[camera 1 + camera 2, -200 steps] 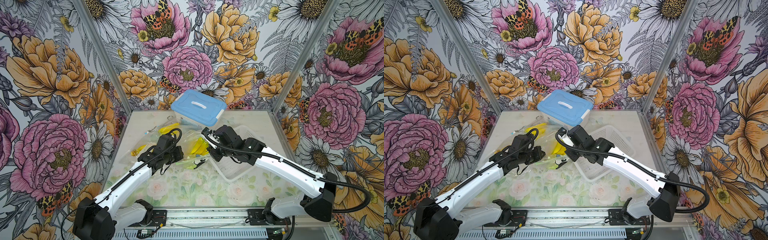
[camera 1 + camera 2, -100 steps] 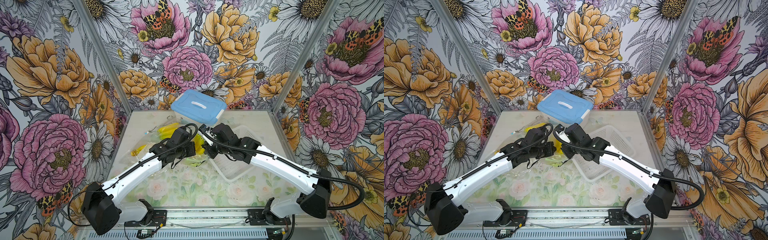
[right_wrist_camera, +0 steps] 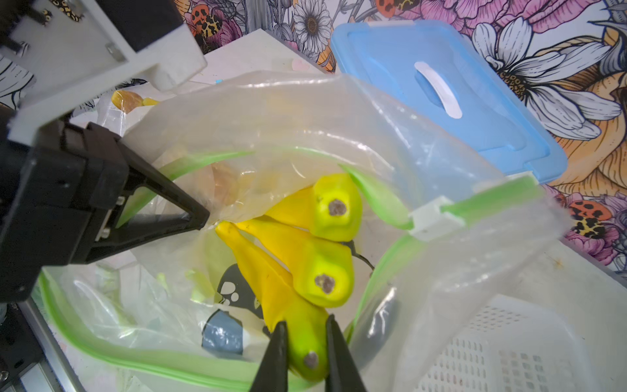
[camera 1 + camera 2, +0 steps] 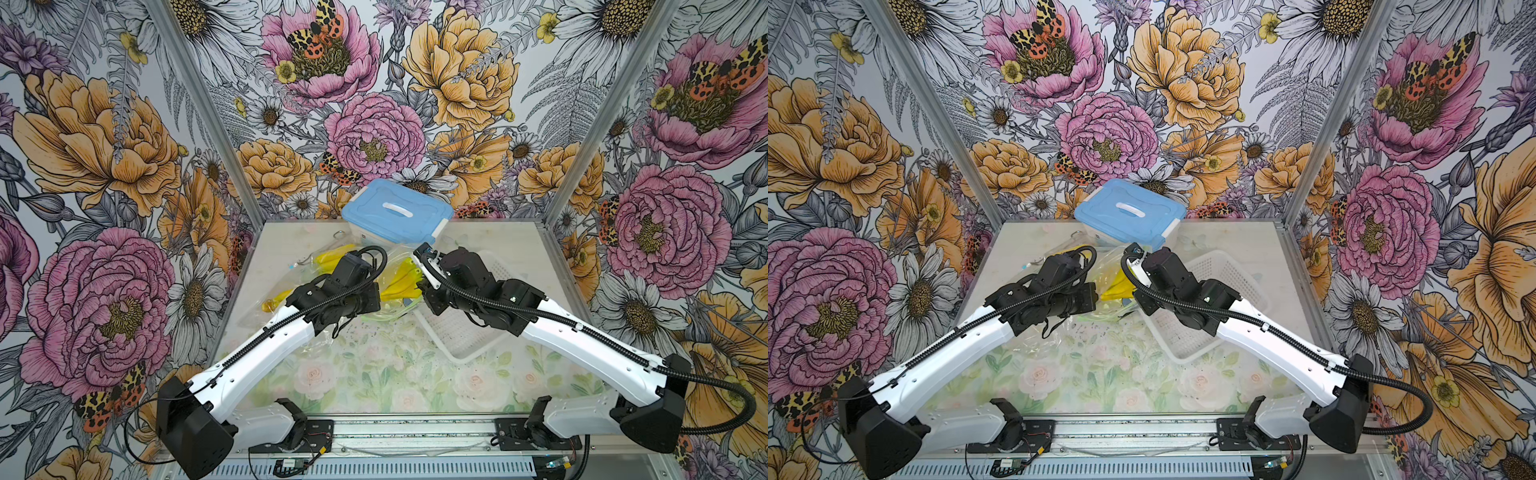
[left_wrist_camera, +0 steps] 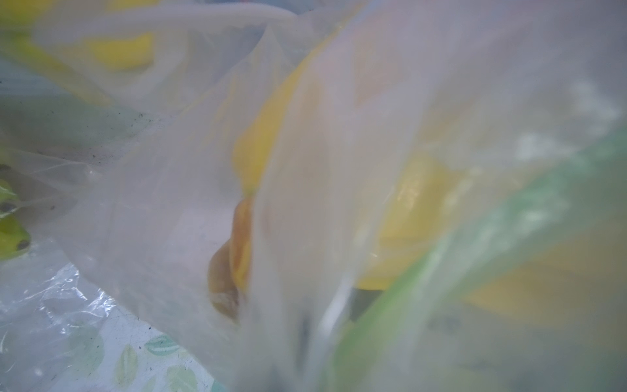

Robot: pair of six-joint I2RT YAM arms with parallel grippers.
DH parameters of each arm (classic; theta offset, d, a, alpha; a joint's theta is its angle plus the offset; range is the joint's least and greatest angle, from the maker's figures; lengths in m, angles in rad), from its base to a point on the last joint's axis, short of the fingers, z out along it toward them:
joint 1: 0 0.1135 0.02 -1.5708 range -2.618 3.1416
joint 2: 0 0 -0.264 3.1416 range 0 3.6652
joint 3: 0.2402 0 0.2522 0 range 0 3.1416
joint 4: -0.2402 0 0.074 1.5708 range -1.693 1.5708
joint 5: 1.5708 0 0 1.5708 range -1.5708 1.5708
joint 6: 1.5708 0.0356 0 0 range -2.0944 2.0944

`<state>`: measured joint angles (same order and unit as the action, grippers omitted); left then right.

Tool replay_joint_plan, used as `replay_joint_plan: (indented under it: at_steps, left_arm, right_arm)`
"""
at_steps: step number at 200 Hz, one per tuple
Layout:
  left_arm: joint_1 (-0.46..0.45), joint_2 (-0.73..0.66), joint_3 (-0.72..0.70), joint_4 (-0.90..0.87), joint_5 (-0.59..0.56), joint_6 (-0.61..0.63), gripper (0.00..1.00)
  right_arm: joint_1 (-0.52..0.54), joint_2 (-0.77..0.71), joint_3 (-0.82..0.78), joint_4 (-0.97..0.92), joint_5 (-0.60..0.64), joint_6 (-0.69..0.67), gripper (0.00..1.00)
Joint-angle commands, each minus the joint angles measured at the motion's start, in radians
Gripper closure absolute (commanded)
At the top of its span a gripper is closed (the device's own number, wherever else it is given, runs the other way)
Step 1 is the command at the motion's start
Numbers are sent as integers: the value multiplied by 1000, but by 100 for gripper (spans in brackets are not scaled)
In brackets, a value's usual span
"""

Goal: Open the zip-top bag and take out the banana
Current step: Pick up the banana from the zipper food storage bag.

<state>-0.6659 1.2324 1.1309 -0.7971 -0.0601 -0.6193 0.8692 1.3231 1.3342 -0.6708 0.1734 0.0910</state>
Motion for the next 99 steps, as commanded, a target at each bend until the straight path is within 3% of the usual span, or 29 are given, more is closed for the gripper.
replay_joint_plan:
  at_steps: [1, 15, 27, 37, 38, 39, 41, 73, 99]
  left_arm:
    - [-15, 16, 31, -78, -52, 37, 100]
    - [-6, 6, 35, -78, -55, 36, 99]
    - [4, -19, 36, -76, -56, 37, 77]
    - [19, -54, 34, -76, -59, 31, 28]
    - [22, -58, 32, -76, -58, 28, 15]
    - [23, -62, 31, -76, -57, 27, 8]
    - [29, -71, 29, -76, -55, 25, 3]
    - [179, -280, -28, -75, 5, -24, 1]
    - [413, -460, -134, -104, 148, -53, 1]
  right_arm:
    - [-21, -20, 73, 28, 79, 46, 100]
    - [-21, -14, 97, 23, 60, 55, 100]
    - [-21, -6, 111, 22, 41, 59, 100]
    - [-22, 4, 117, 22, 19, 69, 100]
    - [-22, 5, 117, 23, 15, 71, 100]
    - [-22, 7, 118, 23, 12, 73, 100]
    - [-22, 9, 118, 23, 7, 74, 100]
    - [-27, 62, 126, 28, -65, 108, 100]
    - [-32, 106, 158, 33, -102, 111, 100]
